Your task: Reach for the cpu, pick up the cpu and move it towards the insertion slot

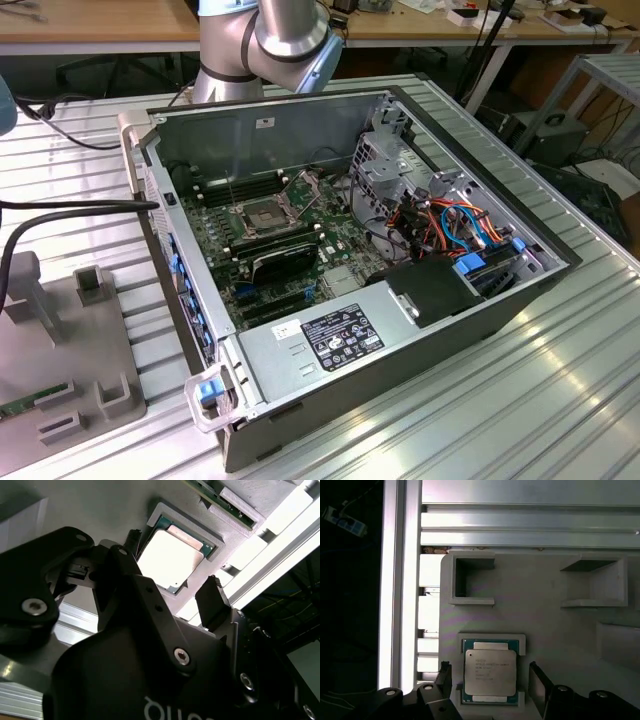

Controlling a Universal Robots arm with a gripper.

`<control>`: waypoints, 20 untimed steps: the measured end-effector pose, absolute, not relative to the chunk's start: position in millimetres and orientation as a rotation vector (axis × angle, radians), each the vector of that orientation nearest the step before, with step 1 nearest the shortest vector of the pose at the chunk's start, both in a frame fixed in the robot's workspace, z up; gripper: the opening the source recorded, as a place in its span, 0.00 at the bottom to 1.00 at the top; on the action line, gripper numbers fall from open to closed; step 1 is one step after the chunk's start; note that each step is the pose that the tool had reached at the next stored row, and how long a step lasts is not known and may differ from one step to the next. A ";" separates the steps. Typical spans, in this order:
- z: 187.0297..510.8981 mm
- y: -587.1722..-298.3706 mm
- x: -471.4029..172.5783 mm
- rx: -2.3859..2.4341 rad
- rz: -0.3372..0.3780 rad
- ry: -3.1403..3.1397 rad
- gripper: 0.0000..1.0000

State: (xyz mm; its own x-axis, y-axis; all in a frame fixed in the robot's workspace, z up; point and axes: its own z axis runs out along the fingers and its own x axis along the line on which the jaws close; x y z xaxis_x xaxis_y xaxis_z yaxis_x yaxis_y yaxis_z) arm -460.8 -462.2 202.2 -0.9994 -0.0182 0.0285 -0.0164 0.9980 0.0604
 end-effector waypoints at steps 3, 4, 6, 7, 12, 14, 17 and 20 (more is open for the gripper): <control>201.0 -462.2 -460.7 0.027 -0.094 -3.111 0.72; 200.2 -462.2 -460.7 0.027 -0.094 -3.111 0.72; 197.7 -462.2 -460.6 0.027 -0.094 -3.111 0.72; 195.7 -462.2 -460.5 0.027 -0.094 -3.111 0.72; 190.9 -461.0 -460.1 0.022 -0.094 -3.111 0.72; 190.3 -461.0 -460.1 0.016 -0.094 -3.111 0.72; 188.8 -460.8 -459.8 0.013 -0.094 -3.111 0.72; 188.1 -460.9 -459.8 0.013 -0.094 -3.111 0.72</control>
State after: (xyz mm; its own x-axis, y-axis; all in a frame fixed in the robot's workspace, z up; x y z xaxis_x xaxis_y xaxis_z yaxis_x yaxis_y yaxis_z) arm -459.8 -460.9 188.1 -0.9996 -0.0091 0.0285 -0.0073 0.9981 0.0604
